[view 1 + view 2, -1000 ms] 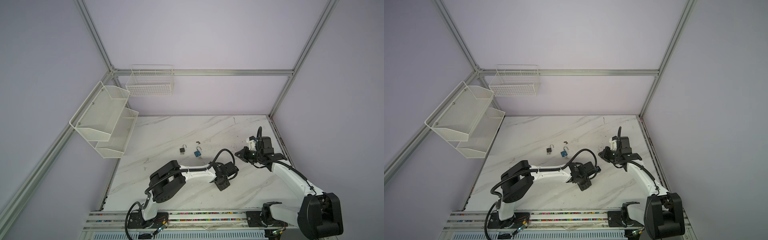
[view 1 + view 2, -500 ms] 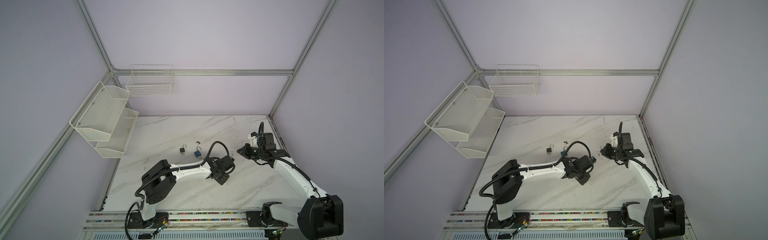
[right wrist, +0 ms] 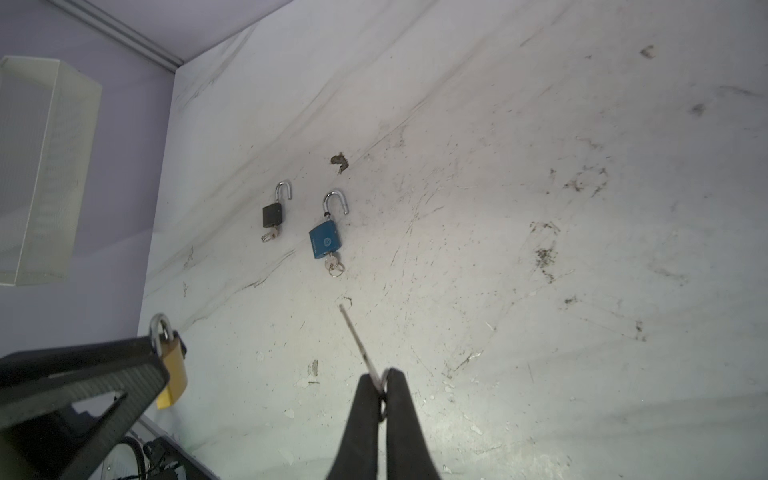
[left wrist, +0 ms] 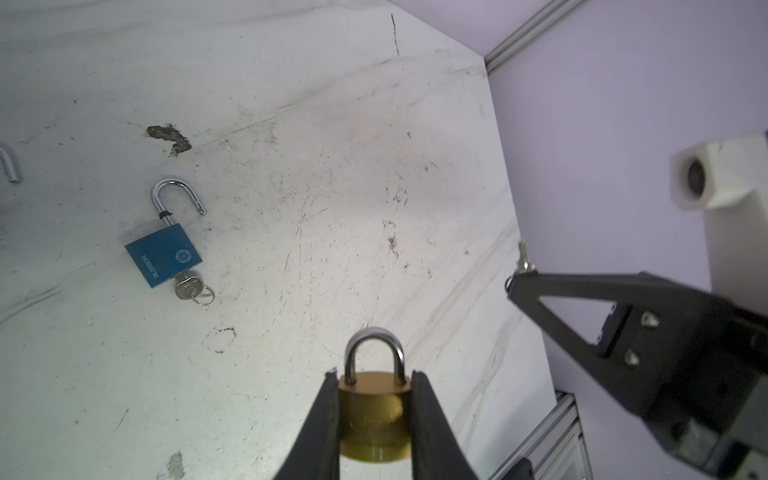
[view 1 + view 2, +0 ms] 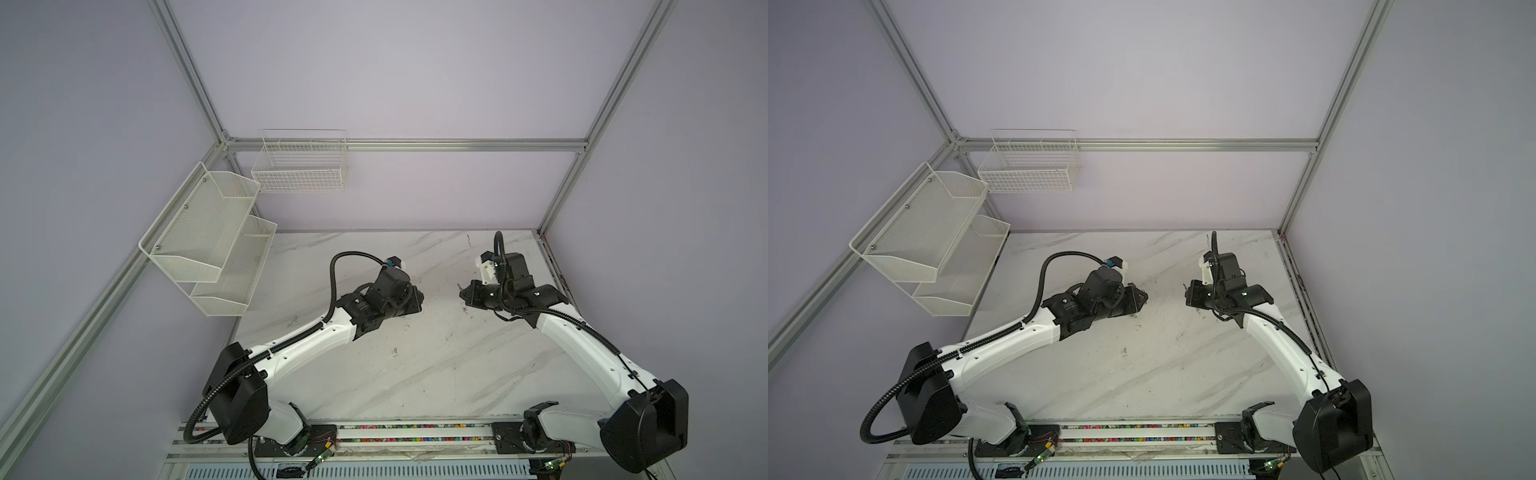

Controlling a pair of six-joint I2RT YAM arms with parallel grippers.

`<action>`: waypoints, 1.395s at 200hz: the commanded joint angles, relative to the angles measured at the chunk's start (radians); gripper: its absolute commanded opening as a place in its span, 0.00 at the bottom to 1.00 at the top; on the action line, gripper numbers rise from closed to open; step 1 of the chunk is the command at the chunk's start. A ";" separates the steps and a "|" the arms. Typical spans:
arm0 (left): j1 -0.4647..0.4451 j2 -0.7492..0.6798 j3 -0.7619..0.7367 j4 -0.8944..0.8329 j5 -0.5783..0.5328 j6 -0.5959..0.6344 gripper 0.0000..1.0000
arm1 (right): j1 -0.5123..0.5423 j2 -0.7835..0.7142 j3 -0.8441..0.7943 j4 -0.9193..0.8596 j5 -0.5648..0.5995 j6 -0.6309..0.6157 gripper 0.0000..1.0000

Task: Unlock with the key
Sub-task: 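Raise the brass padlock toward the right gripper while the right gripper brings the key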

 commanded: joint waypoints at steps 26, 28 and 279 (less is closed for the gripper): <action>0.053 -0.074 -0.100 0.197 -0.073 -0.345 0.05 | 0.170 0.000 0.012 0.027 0.102 0.143 0.00; 0.054 -0.075 -0.103 0.200 -0.080 -0.354 0.05 | 0.177 -0.001 0.010 0.032 0.103 0.152 0.00; 0.069 -0.048 -0.053 0.066 -0.212 -0.352 0.04 | 0.356 0.206 0.080 0.303 0.054 0.284 0.00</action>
